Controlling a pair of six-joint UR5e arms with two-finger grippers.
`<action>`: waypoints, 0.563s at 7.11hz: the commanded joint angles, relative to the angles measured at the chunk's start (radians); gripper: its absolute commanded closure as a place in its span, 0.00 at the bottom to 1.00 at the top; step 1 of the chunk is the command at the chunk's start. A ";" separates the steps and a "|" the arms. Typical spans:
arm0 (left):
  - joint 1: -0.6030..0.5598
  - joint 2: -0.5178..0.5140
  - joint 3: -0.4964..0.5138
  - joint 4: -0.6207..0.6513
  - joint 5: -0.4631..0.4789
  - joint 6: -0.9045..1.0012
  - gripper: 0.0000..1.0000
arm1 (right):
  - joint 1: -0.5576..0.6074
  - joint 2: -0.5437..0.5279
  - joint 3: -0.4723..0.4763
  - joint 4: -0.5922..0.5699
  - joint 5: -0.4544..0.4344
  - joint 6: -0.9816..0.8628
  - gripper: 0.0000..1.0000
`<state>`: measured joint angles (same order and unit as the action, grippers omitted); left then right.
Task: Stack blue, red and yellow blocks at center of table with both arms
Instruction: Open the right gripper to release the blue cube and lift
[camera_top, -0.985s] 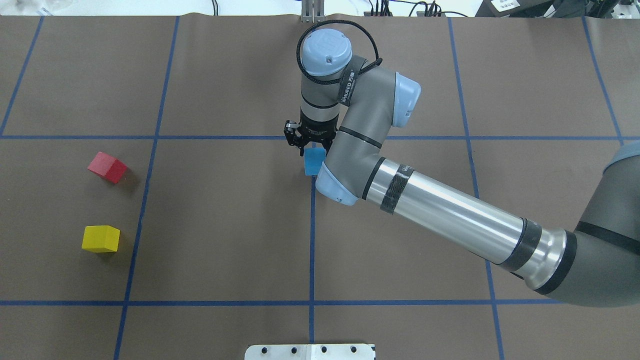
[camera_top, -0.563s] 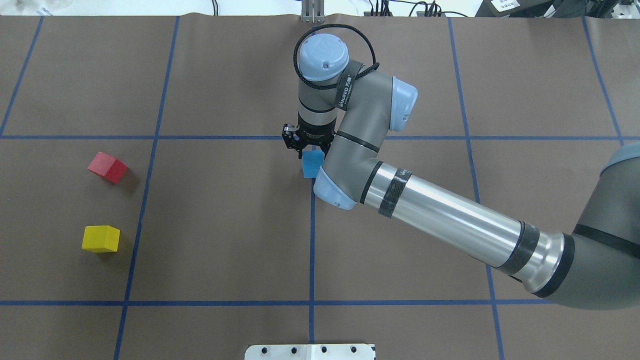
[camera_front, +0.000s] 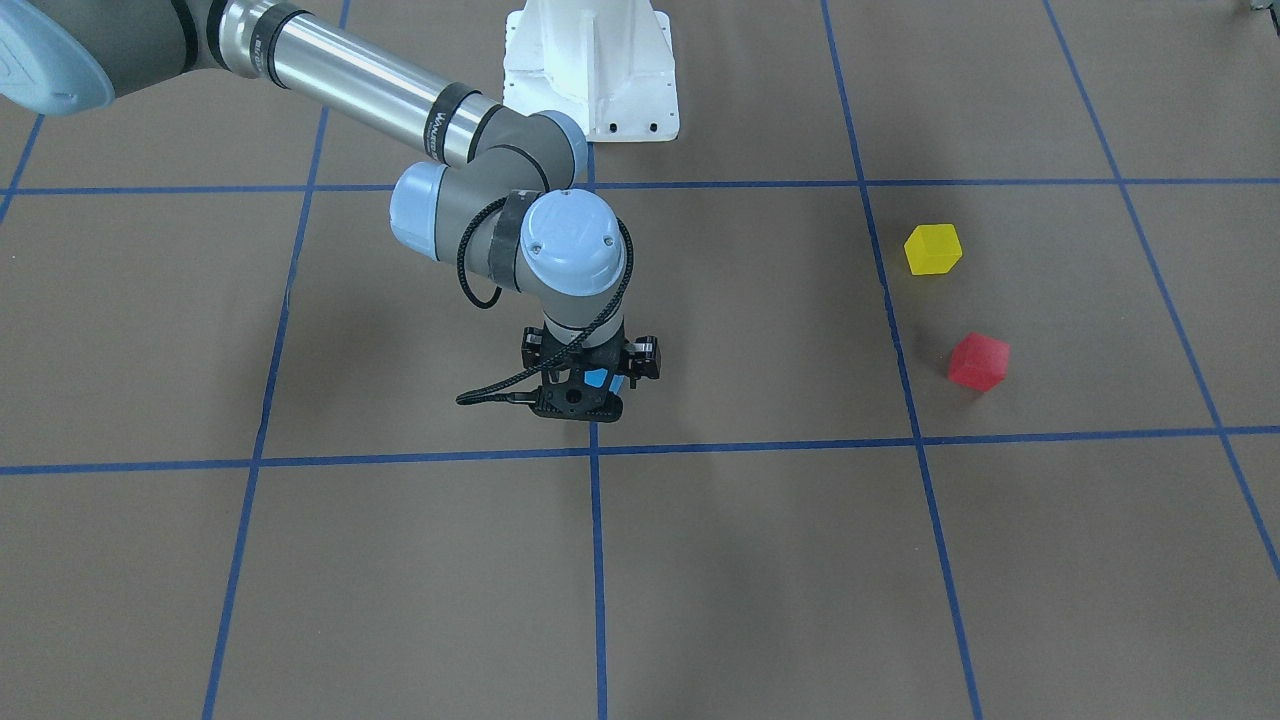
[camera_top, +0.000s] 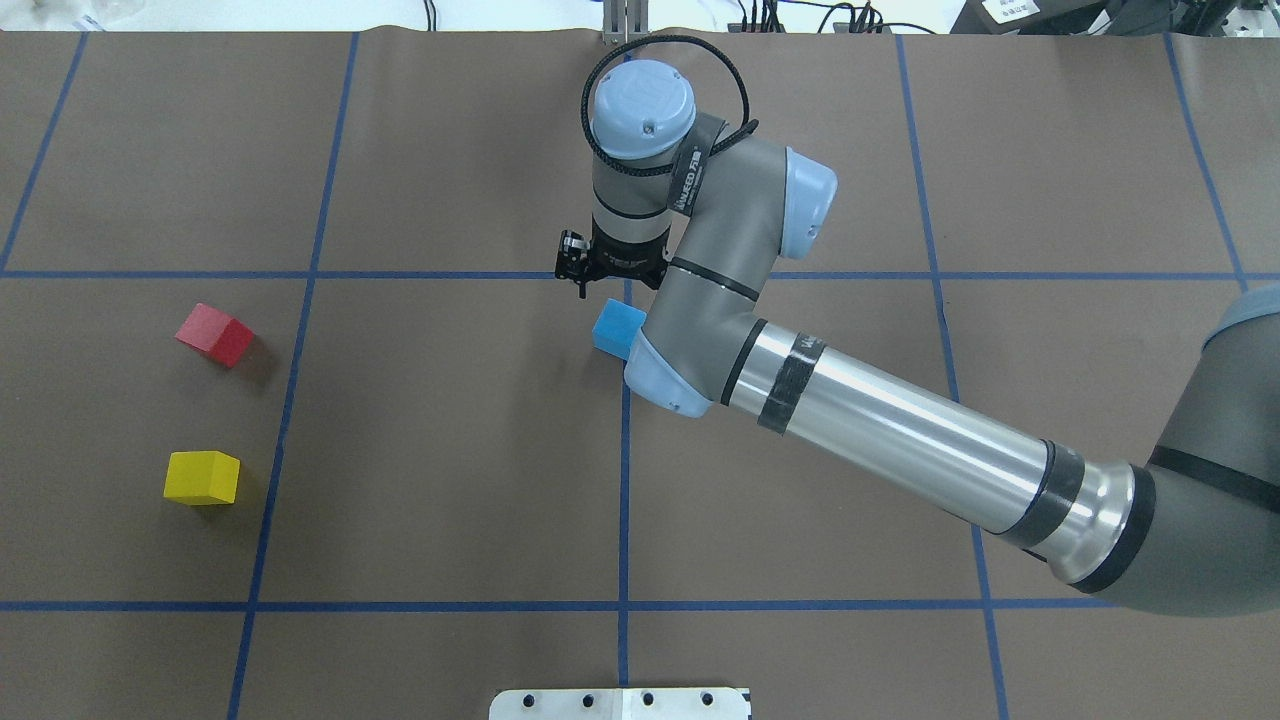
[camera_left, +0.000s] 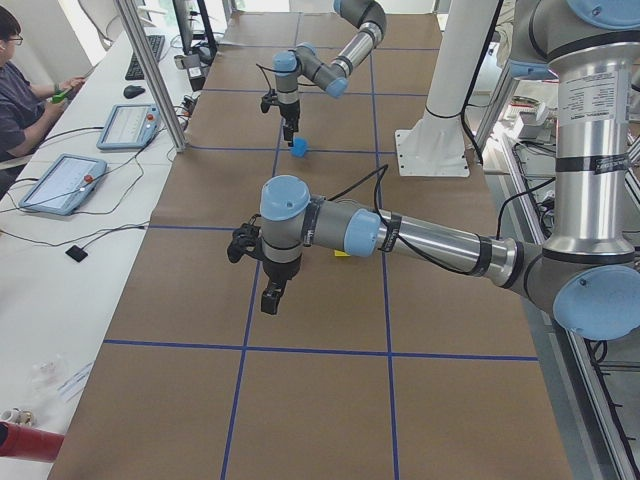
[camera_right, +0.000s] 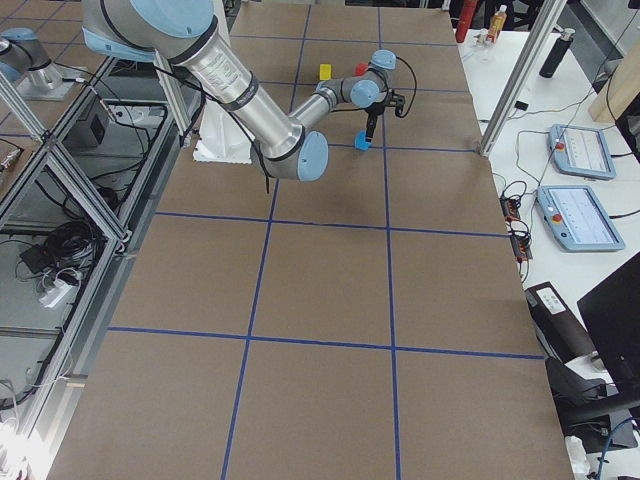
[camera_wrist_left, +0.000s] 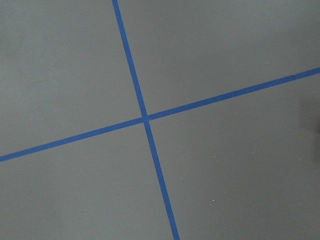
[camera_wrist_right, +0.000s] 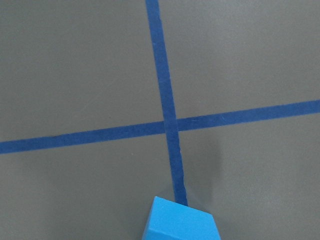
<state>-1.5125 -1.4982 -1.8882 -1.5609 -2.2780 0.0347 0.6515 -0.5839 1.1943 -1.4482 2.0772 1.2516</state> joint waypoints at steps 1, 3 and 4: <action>0.109 -0.025 -0.090 -0.004 0.011 -0.268 0.01 | 0.115 -0.067 0.129 -0.009 0.131 -0.027 0.01; 0.263 -0.037 -0.138 -0.106 0.014 -0.367 0.01 | 0.231 -0.225 0.270 -0.023 0.197 -0.186 0.01; 0.335 -0.037 -0.132 -0.187 0.015 -0.368 0.01 | 0.296 -0.300 0.324 -0.044 0.222 -0.289 0.01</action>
<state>-1.2678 -1.5331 -2.0160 -1.6535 -2.2646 -0.3111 0.8650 -0.7894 1.4443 -1.4709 2.2579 1.0821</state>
